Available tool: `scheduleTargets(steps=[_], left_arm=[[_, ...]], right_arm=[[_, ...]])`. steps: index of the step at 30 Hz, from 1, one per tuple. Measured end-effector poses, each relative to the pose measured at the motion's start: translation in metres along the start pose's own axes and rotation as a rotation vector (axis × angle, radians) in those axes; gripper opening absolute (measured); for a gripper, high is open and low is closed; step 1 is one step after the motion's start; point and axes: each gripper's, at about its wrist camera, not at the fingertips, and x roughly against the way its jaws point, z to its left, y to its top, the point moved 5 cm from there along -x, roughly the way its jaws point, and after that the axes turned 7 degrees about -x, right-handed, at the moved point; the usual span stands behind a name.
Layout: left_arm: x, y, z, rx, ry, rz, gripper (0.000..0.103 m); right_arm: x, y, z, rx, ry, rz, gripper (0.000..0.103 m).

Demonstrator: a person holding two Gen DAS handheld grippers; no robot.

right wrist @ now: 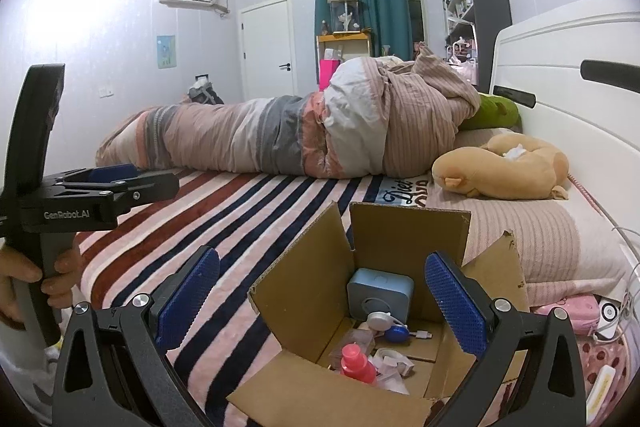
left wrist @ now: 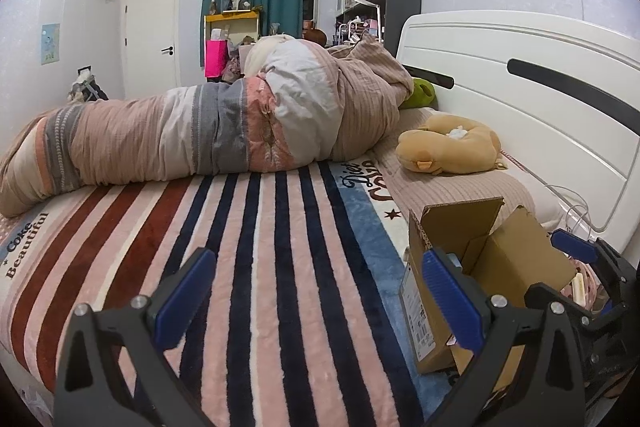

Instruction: Organize rigid objects

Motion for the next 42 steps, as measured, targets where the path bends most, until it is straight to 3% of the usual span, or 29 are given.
scheduleTargets(steps=[42], left_arm=[[0.0079,-0.0024,0.0003,0.001,0.011,0.005,0.102]], right_arm=[[0.0032,-0.0001,-0.0020,-0.007,-0.003,0.000,0.103]])
